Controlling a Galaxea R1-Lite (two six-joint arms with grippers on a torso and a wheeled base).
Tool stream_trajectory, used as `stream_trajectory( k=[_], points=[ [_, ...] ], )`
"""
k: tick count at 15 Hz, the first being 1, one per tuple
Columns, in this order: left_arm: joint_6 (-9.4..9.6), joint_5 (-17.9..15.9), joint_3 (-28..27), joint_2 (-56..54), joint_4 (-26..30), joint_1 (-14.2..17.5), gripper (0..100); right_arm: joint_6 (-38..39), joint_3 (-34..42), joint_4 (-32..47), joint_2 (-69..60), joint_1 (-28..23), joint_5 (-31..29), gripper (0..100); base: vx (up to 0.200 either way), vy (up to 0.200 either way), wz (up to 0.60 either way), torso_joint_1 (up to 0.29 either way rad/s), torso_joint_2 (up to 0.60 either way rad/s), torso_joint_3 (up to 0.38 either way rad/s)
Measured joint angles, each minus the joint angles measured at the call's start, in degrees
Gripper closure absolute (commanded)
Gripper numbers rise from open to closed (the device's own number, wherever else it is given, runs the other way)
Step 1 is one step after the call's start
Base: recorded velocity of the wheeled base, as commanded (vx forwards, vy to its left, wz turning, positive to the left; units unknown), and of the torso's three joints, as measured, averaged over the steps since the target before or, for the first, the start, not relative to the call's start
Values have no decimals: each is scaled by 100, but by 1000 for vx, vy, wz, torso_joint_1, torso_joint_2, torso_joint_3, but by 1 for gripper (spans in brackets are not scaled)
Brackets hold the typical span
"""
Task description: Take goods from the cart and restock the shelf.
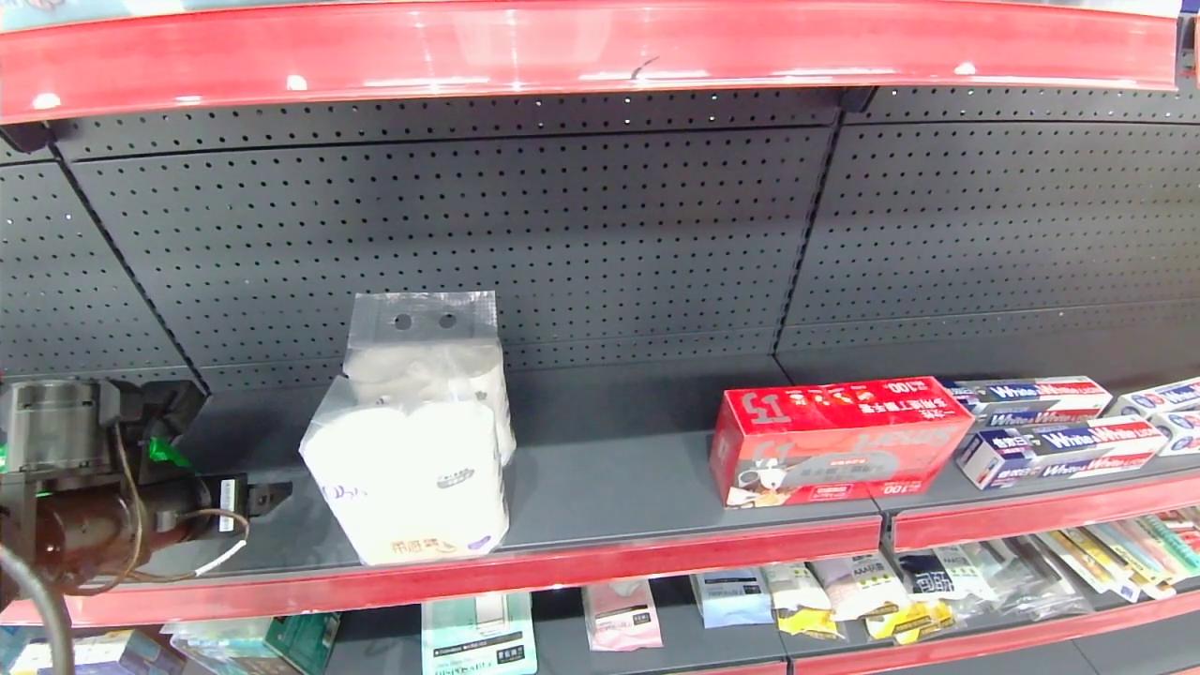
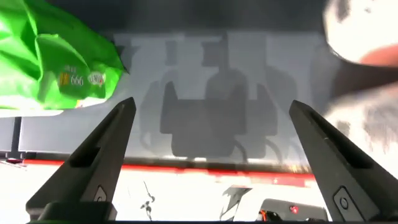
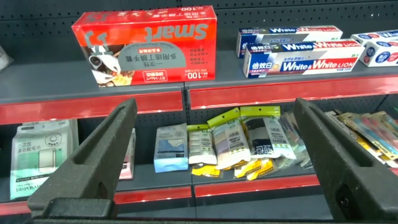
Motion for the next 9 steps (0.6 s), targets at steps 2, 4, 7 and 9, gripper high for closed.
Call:
stream_trajectory(
  k=[2,4,7,9],
  points=[
    [46,-122,273,-809,183,33,0,0,0,0,0,0,0,0,0,0,0,0,0,0],
    [115,-335,551,-2000,528,44,0,0,0,0,0,0,0,0,0,0,0,0,0,0],
    [197,-762,979,-4184,1363,45,0,0,0,0,0,0,0,0,0,0,0,0,0,0],
    [222,-1103,1209,-5683,2118,-13,0,0,0,0,0,2,0,0,0,0,0,0,0,0]
  ],
)
